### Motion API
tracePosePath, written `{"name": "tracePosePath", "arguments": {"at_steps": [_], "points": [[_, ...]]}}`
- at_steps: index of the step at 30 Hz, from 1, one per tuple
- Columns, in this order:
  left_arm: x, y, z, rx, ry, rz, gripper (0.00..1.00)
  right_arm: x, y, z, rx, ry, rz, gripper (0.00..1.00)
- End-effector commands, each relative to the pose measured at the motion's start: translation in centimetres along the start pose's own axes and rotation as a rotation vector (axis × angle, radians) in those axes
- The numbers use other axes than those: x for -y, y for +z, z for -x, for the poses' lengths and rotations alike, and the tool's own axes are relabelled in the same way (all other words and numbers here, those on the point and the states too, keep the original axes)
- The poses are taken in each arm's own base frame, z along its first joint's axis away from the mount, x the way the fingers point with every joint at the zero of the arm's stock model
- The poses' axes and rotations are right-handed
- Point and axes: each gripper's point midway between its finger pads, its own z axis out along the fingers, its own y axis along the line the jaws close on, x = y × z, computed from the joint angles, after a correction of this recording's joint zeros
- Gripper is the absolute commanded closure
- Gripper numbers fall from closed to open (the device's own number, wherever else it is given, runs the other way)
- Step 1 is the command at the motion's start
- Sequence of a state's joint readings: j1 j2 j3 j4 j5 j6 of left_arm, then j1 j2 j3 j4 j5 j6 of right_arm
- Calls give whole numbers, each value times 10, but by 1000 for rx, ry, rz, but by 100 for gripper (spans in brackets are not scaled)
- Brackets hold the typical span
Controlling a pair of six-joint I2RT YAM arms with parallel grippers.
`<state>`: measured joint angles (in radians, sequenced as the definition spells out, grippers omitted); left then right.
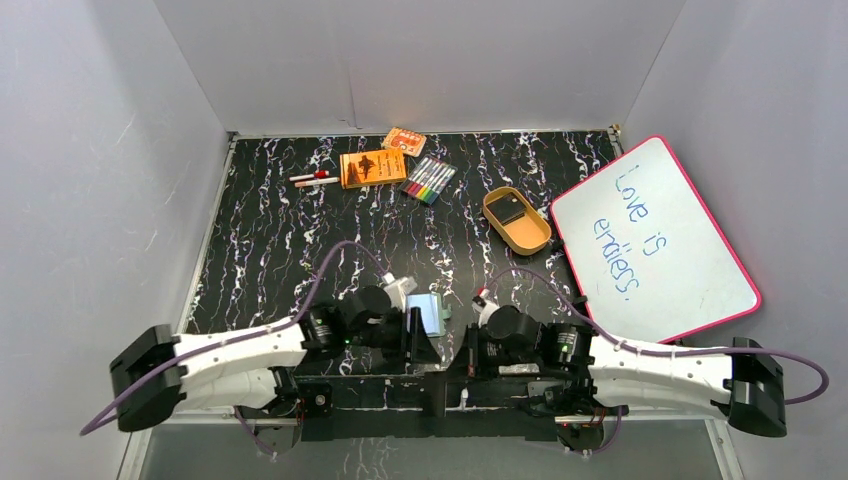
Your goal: Put the credit cards into the card holder
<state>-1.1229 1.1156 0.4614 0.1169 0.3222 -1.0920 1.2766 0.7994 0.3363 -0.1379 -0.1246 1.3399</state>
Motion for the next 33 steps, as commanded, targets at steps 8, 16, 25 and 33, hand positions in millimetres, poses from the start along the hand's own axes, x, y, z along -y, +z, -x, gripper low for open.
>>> {"name": "tracePosePath", "arguments": {"at_steps": [8,16,25,33], "points": [[64,-135,102,661,214,-34,11,-154,-62,92,405,-532,102,100],[134,-193,97,735,571,-236,7,-219,-89,105,430,-734,200,100],[164,-211,59,613,700,-418,7,-233,-119,102,419,-779,380,100],[166,-200,51,557,686,-460,10,-248,-140,83,396,-828,521,100]]}}
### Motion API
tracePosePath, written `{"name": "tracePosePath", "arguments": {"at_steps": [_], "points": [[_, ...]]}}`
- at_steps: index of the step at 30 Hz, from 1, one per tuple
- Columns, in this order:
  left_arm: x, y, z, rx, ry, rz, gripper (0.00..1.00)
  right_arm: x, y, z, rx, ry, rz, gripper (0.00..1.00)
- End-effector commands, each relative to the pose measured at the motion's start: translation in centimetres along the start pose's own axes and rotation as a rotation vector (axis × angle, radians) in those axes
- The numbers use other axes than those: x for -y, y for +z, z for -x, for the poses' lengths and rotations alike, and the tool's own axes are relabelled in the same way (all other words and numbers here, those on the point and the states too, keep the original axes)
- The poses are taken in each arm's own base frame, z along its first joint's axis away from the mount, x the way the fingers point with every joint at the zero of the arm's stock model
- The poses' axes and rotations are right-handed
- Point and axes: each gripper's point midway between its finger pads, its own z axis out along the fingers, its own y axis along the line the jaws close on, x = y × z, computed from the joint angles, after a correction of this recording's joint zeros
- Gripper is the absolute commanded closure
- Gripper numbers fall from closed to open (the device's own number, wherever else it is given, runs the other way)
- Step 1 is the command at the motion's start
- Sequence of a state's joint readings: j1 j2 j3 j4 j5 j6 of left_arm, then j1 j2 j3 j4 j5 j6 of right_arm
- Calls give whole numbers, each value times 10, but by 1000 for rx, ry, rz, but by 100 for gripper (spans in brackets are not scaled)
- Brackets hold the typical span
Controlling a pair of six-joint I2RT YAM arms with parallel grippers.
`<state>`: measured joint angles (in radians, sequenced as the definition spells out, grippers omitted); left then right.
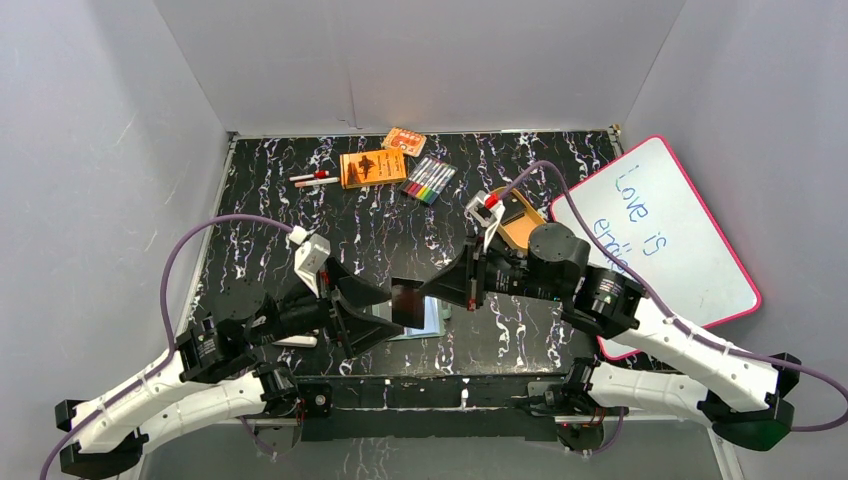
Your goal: Put the credit cards into the card holder
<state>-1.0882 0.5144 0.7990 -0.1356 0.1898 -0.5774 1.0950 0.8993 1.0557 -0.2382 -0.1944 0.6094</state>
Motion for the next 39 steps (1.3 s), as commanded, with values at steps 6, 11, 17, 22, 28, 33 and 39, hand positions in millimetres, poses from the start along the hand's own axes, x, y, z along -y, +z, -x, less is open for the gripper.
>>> {"name": "tracePosePath", "arguments": {"at_steps": [6,11,17,22,28,33,39], "points": [[15,5,5,-2,16,-77,12,-40,-15,14,54,-60,194,100],[17,9,0,-23,14,-102,25,-48,-18,13,46,-73,236,100],[25,10,3,-23,28,-138,64,-52,-21,13,48,-85,257,100],[25,12,1,-33,34,-147,93,-57,-24,14,47,-90,281,100],[-7,2,36,147,177,43,100,-60,-29,15,30,-100,278,56],[-28,7,71,95,642,181,100,-62,-36,18,52,-83,270,28],[-63,30,46,-156,1045,182,100,-50,-47,44,220,18,173,26]]}}
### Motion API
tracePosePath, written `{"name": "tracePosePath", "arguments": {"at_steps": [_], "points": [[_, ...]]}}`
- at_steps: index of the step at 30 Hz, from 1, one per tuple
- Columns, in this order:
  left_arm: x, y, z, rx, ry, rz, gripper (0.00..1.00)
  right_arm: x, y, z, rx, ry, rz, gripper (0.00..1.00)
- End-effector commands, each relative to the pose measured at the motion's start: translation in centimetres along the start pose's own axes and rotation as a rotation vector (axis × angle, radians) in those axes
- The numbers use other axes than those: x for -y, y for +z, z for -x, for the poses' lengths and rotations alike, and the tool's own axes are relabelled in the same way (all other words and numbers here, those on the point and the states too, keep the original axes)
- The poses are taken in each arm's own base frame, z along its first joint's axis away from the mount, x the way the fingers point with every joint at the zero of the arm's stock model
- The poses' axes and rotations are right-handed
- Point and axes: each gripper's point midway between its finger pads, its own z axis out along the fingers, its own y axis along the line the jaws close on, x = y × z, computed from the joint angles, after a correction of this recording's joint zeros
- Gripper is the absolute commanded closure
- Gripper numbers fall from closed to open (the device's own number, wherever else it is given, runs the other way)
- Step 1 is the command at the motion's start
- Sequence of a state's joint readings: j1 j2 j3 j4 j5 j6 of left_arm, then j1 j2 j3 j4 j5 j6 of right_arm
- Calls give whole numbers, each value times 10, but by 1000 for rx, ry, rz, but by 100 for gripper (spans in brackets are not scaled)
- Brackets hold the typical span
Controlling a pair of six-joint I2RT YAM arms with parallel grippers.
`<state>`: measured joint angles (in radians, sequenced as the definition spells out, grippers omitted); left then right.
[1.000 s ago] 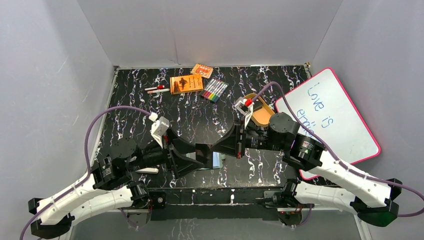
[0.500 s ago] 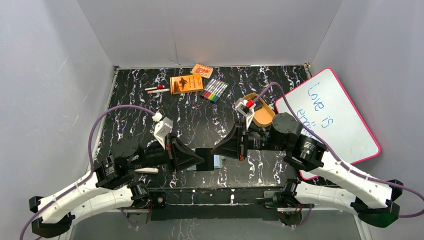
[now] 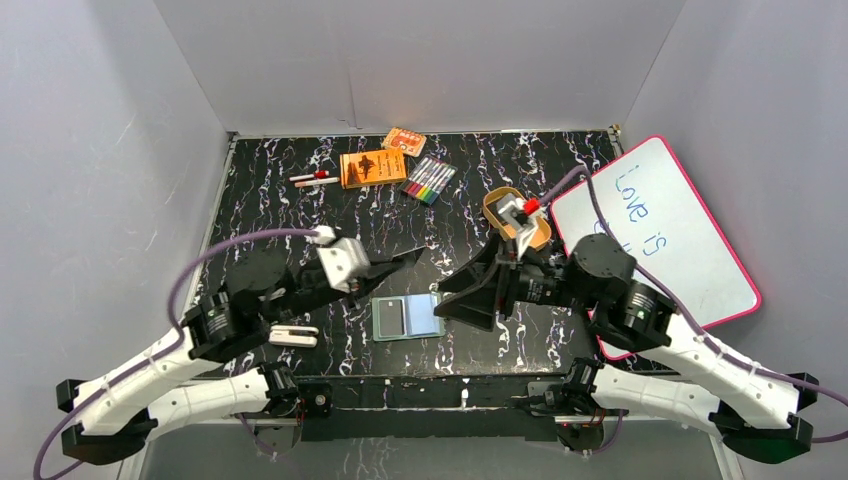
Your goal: Put the credit cards into the card holder
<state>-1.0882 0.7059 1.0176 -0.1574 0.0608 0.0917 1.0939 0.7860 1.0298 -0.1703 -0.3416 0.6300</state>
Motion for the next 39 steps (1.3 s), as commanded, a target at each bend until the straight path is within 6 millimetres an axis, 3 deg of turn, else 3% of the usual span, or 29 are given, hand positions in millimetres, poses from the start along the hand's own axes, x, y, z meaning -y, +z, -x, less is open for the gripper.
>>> {"name": "tracePosePath", "arguments": {"at_steps": [1,4,7,13,16,19,24,27,30,34,39], "points": [[-26,9,-45,-193,465,9,100,0,-12,42,216,54,-74,26],[-48,9,-63,-241,729,79,100,19,-9,50,261,115,-178,26],[-61,9,-66,-238,1061,127,100,37,-2,55,262,123,-271,26],[-66,21,-62,-282,1247,129,100,77,17,69,146,144,-313,24],[-62,28,-69,-306,1316,89,100,126,-3,98,161,281,-235,26],[-59,28,-81,-327,1360,59,100,149,-18,108,157,330,-105,27],[-44,28,-111,-355,1419,-20,100,158,-8,101,47,294,31,27],[-32,32,-113,-324,1448,-36,100,153,-4,92,-25,298,110,28],[-23,38,-99,-272,1474,-33,100,151,1,74,-97,341,133,29],[-9,45,-67,-176,1501,-18,100,148,5,50,-168,410,137,31],[7,57,-46,-90,1545,-28,100,134,9,50,-188,417,145,32]]}}
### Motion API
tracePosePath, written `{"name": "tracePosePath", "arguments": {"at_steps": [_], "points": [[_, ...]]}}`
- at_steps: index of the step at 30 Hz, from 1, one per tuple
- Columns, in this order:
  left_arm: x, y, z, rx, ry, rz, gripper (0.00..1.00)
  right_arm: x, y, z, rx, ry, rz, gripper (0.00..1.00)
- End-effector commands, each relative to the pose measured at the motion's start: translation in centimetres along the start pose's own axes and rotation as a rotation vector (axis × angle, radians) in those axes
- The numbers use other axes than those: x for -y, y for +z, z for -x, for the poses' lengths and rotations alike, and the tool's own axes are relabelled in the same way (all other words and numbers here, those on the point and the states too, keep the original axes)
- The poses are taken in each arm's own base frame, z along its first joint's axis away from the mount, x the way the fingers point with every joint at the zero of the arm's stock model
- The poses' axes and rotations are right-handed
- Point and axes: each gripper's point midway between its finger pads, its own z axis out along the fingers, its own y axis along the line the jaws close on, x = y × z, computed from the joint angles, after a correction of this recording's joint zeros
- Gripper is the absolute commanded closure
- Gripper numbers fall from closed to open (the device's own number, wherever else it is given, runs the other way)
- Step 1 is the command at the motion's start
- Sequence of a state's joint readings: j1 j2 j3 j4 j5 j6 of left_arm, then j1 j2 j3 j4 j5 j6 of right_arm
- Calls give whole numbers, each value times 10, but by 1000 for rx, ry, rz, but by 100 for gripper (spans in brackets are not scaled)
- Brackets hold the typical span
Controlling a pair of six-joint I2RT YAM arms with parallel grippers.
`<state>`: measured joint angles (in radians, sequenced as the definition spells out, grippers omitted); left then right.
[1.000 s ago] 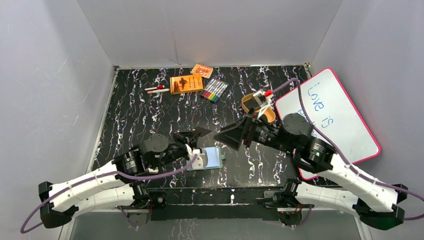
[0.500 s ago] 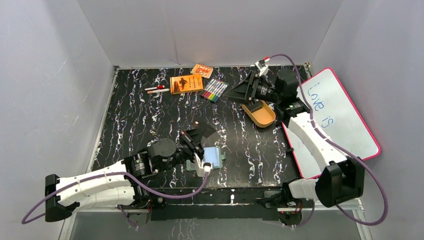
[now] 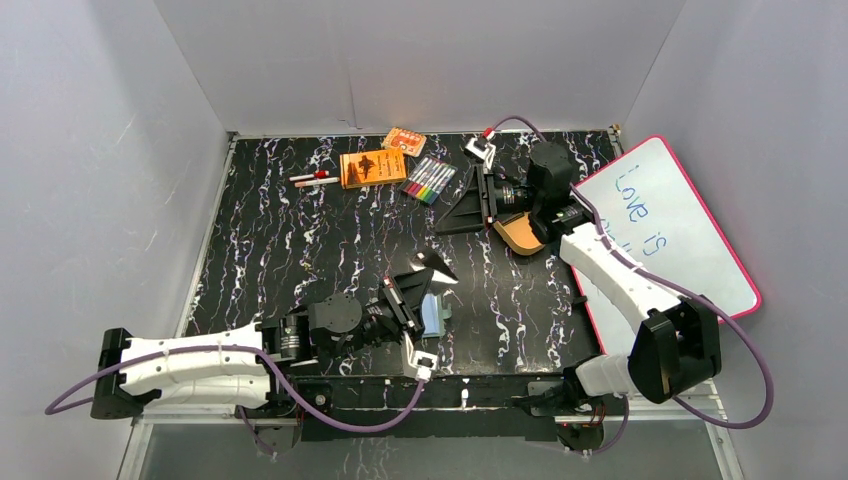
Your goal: Put the credit cards into the card holder
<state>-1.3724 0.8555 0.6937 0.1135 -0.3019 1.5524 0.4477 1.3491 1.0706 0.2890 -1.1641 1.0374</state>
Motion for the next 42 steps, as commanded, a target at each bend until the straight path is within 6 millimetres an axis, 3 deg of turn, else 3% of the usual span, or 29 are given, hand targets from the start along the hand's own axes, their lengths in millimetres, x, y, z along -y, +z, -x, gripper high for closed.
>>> {"name": "tracePosePath", "arguments": {"at_steps": [1,10,22,33,42], "points": [[-48,0,11,35,45,129,100,-23,1,-10,-53,-41,36,33],[-64,0,13,36,69,164,100,-33,0,-18,-56,-17,27,41],[-64,0,10,19,74,167,100,-33,-1,-38,-86,58,30,55],[-71,-2,9,12,83,174,100,-31,-6,-52,-102,76,18,55],[-72,-4,8,10,85,170,100,-36,-7,-54,-91,82,43,76]]}}
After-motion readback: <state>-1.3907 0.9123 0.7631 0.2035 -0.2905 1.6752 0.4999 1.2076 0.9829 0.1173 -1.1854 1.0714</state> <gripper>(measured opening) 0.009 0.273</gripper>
